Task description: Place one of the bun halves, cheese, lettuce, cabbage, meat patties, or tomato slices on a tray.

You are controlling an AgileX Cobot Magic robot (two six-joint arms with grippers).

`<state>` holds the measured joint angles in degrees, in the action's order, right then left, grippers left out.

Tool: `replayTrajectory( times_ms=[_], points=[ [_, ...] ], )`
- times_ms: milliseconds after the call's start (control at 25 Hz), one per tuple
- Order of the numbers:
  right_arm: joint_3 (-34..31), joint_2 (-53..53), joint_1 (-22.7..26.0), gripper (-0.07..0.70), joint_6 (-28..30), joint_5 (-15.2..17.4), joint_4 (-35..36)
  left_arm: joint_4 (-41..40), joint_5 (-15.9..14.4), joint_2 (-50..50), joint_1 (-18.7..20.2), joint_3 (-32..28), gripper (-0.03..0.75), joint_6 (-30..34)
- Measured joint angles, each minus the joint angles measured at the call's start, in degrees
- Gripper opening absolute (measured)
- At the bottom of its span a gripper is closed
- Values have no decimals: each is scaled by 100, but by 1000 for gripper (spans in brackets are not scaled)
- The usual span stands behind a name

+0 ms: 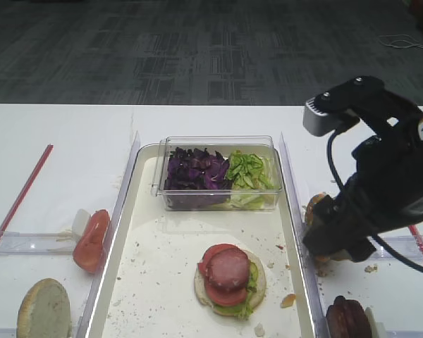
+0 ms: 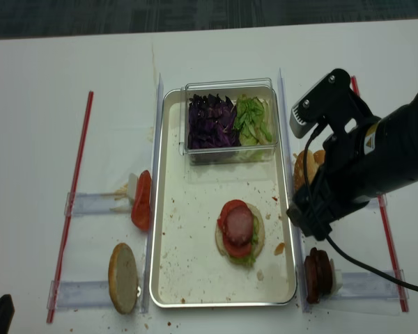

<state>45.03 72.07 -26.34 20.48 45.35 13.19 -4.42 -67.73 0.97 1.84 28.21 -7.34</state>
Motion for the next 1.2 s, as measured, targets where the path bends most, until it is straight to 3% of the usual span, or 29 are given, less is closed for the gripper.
replayTrajectory(
  times_ms=[240, 480, 640, 760, 1040, 1200],
  points=[
    [0, 0, 0, 689, -571, 49, -438, 0, 0, 0, 0, 0, 544, 0],
    [0, 0, 0, 689, -2214, 64, -1247, 0, 0, 0, 0, 0, 544, 0],
    [0, 0, 107, 689, -2846, 243, -1898, 0, 0, 0, 0, 0, 544, 0],
    [0, 0, 600, 689, -2743, 347, -1890, 0, 0, 0, 0, 0, 544, 0],
    [0, 0, 2166, 689, -1724, 658, -1286, 0, 0, 0, 0, 0, 544, 0],
    [0, 0, 2661, 689, -1475, 790, -1013, 0, 0, 0, 0, 0, 544, 0]
  ],
)
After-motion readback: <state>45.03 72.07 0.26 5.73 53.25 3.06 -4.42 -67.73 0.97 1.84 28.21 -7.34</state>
